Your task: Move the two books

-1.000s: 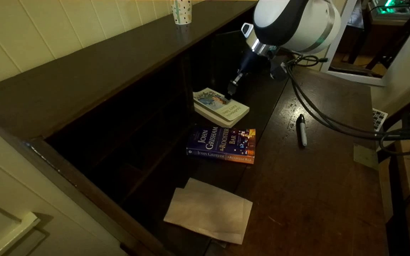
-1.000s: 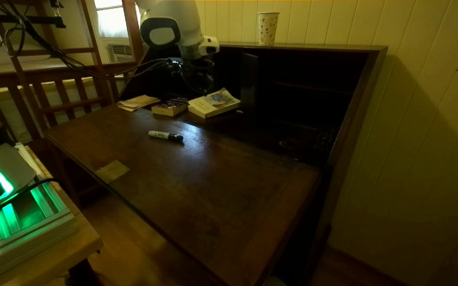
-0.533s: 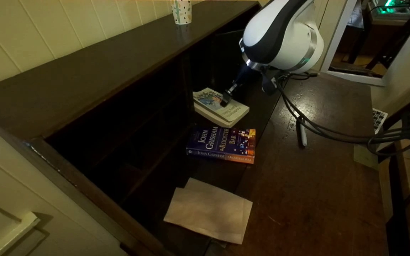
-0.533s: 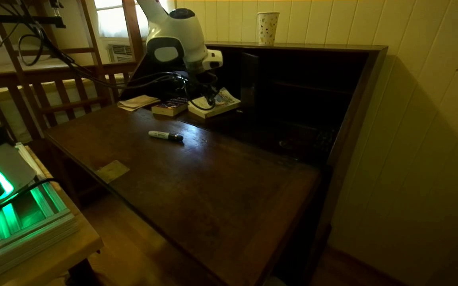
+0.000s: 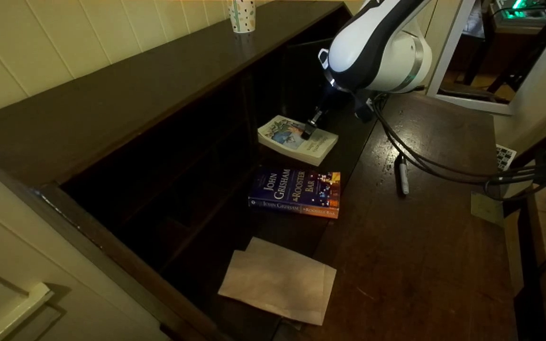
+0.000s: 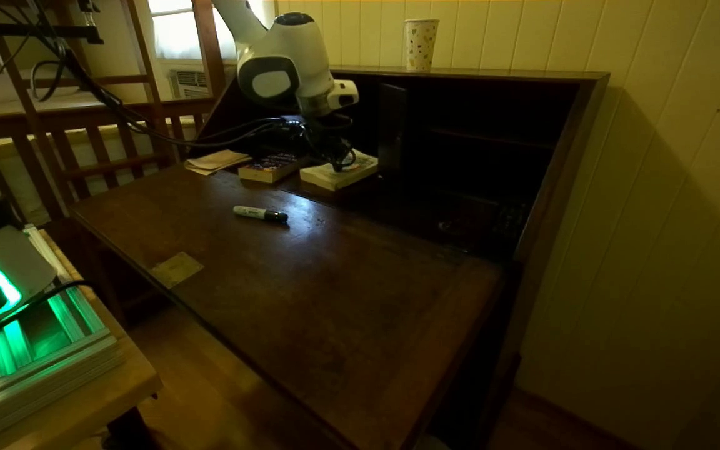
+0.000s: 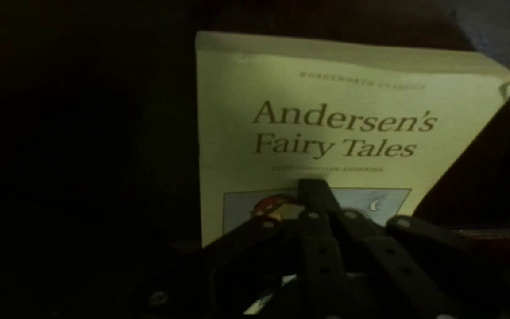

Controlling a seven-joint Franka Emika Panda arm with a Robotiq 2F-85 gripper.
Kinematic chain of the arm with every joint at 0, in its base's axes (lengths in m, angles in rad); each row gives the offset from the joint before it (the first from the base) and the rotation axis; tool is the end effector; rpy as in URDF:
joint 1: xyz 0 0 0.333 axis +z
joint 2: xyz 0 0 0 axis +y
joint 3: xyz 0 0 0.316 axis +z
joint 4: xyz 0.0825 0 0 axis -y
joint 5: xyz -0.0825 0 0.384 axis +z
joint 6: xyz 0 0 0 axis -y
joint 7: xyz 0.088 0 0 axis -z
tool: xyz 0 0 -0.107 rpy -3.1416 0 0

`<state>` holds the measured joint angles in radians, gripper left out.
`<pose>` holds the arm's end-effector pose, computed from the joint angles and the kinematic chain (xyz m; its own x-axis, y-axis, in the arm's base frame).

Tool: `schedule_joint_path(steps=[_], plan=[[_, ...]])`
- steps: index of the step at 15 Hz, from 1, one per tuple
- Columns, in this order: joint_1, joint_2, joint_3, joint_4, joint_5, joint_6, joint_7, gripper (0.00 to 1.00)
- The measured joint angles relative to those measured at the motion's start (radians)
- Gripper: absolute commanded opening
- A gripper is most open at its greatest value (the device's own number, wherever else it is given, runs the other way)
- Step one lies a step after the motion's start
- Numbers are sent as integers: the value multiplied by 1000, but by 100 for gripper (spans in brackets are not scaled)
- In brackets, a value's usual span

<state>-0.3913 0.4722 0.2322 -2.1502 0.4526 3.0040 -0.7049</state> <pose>0.5822 -0.1283 0.2181 0.9062 0.0451 0.4205 0.0749 -0.9957 -0.0546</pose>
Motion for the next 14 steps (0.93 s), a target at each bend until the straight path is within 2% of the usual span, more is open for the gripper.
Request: schedule_joint_path(steps=[2, 4, 9, 14], plan=[[14, -12, -35, 0, -42, -38, -10, 0], [10, -20, -41, 0, -62, -74, -39, 0], [-29, -33, -25, 0, -108, -144, -141, 0], [-65, -53, -13, 0, -109, -247, -316, 0]])
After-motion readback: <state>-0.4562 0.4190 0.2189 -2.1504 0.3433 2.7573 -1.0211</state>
